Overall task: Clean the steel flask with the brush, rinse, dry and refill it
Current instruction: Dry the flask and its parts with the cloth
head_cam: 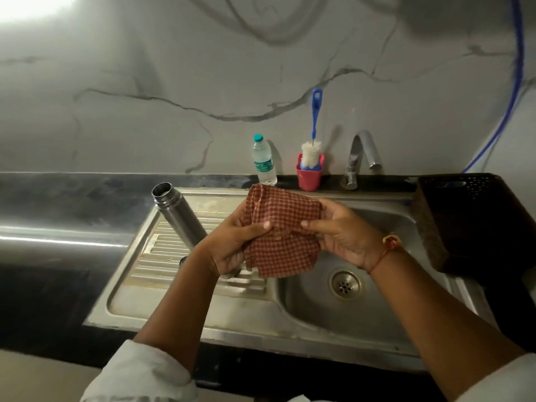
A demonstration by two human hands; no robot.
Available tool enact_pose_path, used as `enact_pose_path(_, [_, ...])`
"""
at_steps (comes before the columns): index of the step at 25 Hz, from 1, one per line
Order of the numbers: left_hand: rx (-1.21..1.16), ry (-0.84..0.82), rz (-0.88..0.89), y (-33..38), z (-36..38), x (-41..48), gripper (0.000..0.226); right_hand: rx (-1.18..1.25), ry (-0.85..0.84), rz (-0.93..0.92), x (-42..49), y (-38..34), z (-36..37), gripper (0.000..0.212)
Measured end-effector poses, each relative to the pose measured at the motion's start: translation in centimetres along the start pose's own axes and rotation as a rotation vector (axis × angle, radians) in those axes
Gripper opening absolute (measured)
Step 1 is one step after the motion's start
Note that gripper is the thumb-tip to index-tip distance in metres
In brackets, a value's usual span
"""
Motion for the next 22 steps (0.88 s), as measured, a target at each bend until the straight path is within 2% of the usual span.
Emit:
enact_pose_path(3, [0.199,0.056,0.017,1.1,-2.8,-1.0,0.055,-0.119,0.124,-0.100,1.7,-0.1,2.5,0.042])
enact_pose_path(6, [0.155,0.090,0.123,2.8,-4.8,-1.9,0.030,-0.111,0.032,-0.240,2.5,-0.2,5.0,0.034])
enact_pose_path(7, [0.151,0.082,0.142,3.3,-5.4,-2.1,0.019,-0.125,0.009,-0.252,2.6,-0.3,5.8,0.032])
enact_pose_path(8, [0.163,0.084,0.159,3.7,-6.1,-2.2,0.017,-0.136,0.006,-0.251,2.8,-0.3,6.4,0.036])
enact_pose_path(10, [0.193,0.082,0.189,4.1,-7.7,-2.4,0.025,-0.171,0.013,-0.250,3.2,-0.1,7.3,0.049])
enact_pose_path(11, [0.195,0.069,0.199,4.3,-8.4,-2.4,0.024,-0.188,0.020,-0.249,3.3,0.0,7.6,0.049])
enact_pose_path(14, [0.204,-0.001,0.226,4.4,-9.7,-2.7,0.022,-0.171,0.083,-0.194,3.6,0.2,8.7,0.027])
enact_pose_path(15, [0.218,-0.034,0.231,4.5,-9.8,-2.8,0.024,-0.227,0.092,-0.164,3.8,0.1,9.2,0.027])
enact_pose_path(17, [0.275,-0.103,0.260,5.0,-9.4,-2.8,0.021,-0.466,0.075,-0.072,4.2,0.0,10.3,0.038])
enact_pose_path(19, [0.333,-0.113,0.288,5.7,-8.9,-2.8,0.027,-0.638,0.047,-0.010,4.6,0.2,11.5,0.046])
enact_pose_path(22, [0.420,-0.108,0.262,6.4,-9.5,-2.4,0.042,-0.751,0.097,-0.050,4.8,0.2,12.5,0.047])
Point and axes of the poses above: each hand's wrist, its own x-axis towards the middle knuckle, its own z-axis out of the palm, y = z × x, the point moved 1 cm from there along x, towards the middle knuckle, and after that the axes turned 3 degrees about z, right-handed, at the moved point
